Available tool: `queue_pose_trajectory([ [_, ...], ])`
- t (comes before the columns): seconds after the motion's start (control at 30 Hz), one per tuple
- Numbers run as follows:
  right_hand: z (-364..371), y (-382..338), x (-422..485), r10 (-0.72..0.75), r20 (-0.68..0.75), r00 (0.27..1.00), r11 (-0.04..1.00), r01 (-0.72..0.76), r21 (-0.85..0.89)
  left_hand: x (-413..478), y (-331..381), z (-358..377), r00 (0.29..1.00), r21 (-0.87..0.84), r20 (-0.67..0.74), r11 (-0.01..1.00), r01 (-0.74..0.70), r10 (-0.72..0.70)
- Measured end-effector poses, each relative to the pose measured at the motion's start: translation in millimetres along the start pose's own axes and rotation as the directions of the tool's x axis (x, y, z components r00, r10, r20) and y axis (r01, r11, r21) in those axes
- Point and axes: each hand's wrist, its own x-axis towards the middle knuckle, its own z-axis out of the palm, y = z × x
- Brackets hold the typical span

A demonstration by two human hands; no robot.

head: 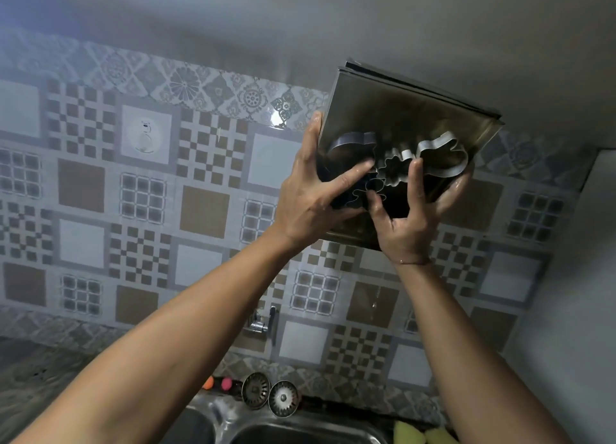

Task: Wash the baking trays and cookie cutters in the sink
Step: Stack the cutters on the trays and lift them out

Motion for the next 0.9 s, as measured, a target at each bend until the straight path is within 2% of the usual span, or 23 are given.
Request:
queue_pose_trajectory([
  [0.13,2.6,2.7,14.0,-0.071,-0.046,0.996,0.997,0.070,-0.019,14.1,-2.3,-3.2,0.998,0.019,-0.053,0.999,-0.040,0.041],
  [0.53,4.1,-0.1,16.1,-0.061,-0.026,0.998,0.998,0.062,0.011,13.5,-5.1,-4.9,0.997,0.020,-0.064,0.999,-0.041,0.042],
  [0.77,2.9,-4.4,8.1,-0.002,-0.014,1.000,1.000,0.003,0.030,4.7,-6.8,-3.4,0.998,0.011,-0.057,0.999,-0.030,0.031],
  [0.9,-4.1,-17.3,-6.4,0.150,0.076,0.986,0.987,-0.154,0.054,-9.1,1.1,-9.1,0.998,-0.012,-0.005,0.998,0.068,-0.068],
])
